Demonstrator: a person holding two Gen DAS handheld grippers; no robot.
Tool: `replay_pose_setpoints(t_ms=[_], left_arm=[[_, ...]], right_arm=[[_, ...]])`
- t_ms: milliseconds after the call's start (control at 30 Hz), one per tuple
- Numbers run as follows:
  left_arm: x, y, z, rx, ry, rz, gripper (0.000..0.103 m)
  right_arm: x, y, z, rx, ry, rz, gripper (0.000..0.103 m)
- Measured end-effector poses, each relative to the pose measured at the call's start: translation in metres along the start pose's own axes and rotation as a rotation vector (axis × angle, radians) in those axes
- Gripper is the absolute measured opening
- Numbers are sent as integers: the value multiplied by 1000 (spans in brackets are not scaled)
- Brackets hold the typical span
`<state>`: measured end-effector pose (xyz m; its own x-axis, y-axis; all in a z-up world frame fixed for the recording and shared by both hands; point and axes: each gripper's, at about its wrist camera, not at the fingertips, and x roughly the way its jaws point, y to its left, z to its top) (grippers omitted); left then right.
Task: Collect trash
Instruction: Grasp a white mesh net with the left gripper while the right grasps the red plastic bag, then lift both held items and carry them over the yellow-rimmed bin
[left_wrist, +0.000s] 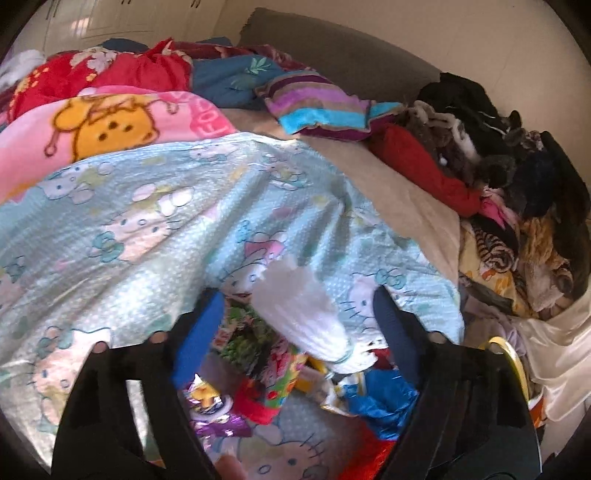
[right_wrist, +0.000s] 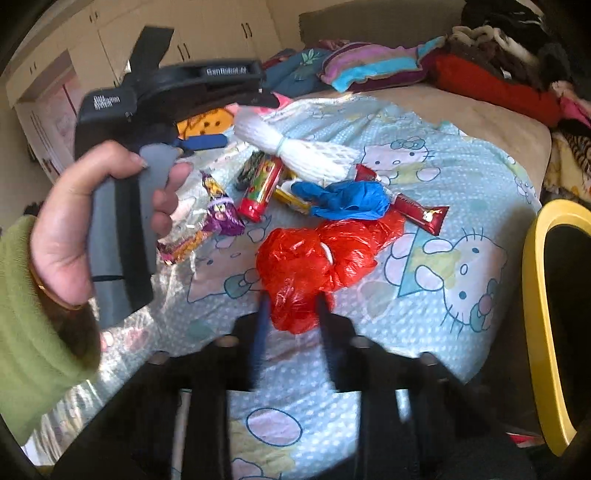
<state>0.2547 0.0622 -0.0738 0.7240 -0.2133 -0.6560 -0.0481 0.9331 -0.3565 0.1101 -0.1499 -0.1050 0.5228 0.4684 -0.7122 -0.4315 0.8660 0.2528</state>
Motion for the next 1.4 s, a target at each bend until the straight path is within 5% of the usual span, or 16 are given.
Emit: replay_pose_setpoints(t_ms=[133, 800, 1400], left_arm=[[2, -5, -6, 19, 12, 1, 14], [-103, -17, -20, 37, -197, -81, 12], [-149, -34, -14, 72, -281, -98, 12]], right_arm=[[-13, -2, -2, -5, -44, 42, 12], [-68, 23, 2, -117, -152, 191, 11], [-119, 13, 20, -112, -297, 183, 8]])
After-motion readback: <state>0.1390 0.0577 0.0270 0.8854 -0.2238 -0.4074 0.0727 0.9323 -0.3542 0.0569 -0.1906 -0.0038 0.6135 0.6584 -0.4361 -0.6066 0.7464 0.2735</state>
